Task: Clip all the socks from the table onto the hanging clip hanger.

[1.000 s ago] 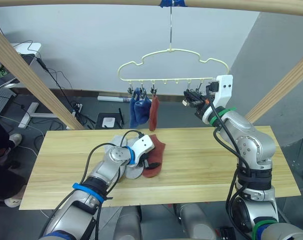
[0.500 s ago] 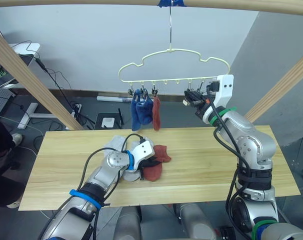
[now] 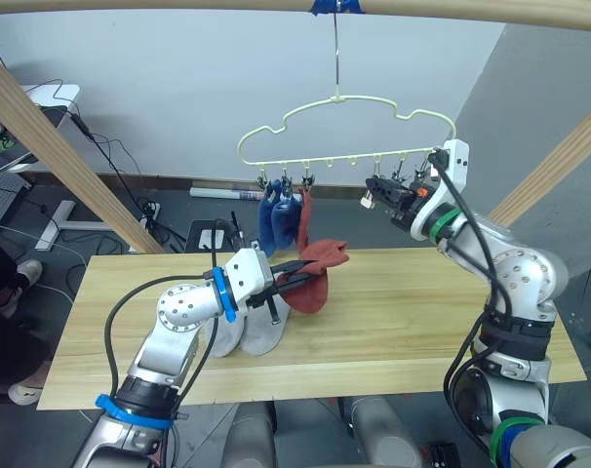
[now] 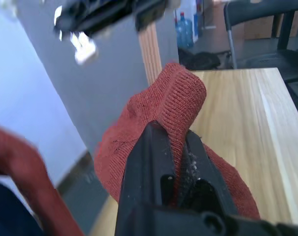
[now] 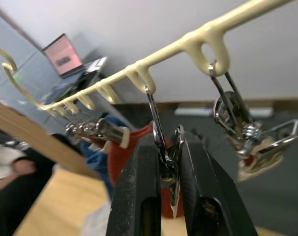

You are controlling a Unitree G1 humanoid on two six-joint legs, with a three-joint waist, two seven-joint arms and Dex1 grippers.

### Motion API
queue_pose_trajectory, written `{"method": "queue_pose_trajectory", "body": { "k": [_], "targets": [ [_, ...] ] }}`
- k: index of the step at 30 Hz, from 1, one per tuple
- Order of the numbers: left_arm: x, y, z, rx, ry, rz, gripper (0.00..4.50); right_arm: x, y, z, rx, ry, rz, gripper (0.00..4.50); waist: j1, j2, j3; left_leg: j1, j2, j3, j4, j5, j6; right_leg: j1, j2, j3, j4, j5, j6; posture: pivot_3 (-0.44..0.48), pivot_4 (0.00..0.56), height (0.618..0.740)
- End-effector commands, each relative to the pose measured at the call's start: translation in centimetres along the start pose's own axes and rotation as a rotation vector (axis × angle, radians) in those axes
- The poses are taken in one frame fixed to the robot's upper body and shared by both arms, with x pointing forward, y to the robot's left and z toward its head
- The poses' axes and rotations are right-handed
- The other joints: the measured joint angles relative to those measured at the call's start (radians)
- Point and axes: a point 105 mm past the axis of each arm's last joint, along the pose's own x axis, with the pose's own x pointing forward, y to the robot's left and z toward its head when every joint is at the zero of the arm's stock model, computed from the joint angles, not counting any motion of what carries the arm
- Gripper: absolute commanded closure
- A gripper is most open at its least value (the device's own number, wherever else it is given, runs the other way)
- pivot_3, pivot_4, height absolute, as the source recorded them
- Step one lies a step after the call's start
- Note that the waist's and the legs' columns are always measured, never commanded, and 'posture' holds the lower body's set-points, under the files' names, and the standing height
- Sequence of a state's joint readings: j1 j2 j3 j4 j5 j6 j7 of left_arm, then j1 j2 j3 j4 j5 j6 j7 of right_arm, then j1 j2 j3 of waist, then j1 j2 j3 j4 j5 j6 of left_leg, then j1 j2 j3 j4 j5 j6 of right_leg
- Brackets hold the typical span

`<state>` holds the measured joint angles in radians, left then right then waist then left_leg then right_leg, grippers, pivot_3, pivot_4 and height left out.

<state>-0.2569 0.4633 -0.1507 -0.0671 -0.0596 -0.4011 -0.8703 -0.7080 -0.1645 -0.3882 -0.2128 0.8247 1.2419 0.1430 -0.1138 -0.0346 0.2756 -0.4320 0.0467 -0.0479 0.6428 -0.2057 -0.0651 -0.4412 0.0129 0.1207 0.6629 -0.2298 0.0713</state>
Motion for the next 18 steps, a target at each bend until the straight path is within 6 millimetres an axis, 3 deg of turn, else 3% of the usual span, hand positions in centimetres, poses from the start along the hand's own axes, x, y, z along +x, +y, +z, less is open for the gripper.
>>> {"method": "queue_pose_trajectory", "body": {
  "k": [1, 7, 18],
  "targets": [
    [0.2, 0.5, 1.7, 0.125, -0.056, 0.033, 4.46, -0.4, 0.6, 0.2, 0.083, 0.021, 0.043, 4.33, -0.001, 0.000, 0.000, 0.000, 0.000, 0.000, 0.000, 0.000, 0.000, 0.000, 0.000, 0.000, 0.000, 0.000, 0.000, -0.122, 0.238, 0.740],
    [0.7, 1.6, 2.3, 0.296, -0.080, 0.094, 4.46, -0.3, 1.7, 0.2, 0.186, 0.059, 0.088, 4.33, -0.001, 0.000, 0.000, 0.000, 0.000, 0.000, 0.000, 0.000, 0.000, 0.000, 0.000, 0.000, 0.000, 0.000, 0.000, -0.114, 0.237, 0.740],
    [1.1, 2.2, 2.0, 0.344, -0.089, 0.120, 4.46, -0.3, 2.1, 0.2, 0.247, 0.068, 0.092, 4.33, -0.002, 0.000, 0.000, 0.000, 0.000, 0.000, -0.001, 0.000, 0.000, 0.000, 0.000, 0.000, 0.000, 0.000, 0.000, -0.124, 0.239, 0.740]
  ]
}}
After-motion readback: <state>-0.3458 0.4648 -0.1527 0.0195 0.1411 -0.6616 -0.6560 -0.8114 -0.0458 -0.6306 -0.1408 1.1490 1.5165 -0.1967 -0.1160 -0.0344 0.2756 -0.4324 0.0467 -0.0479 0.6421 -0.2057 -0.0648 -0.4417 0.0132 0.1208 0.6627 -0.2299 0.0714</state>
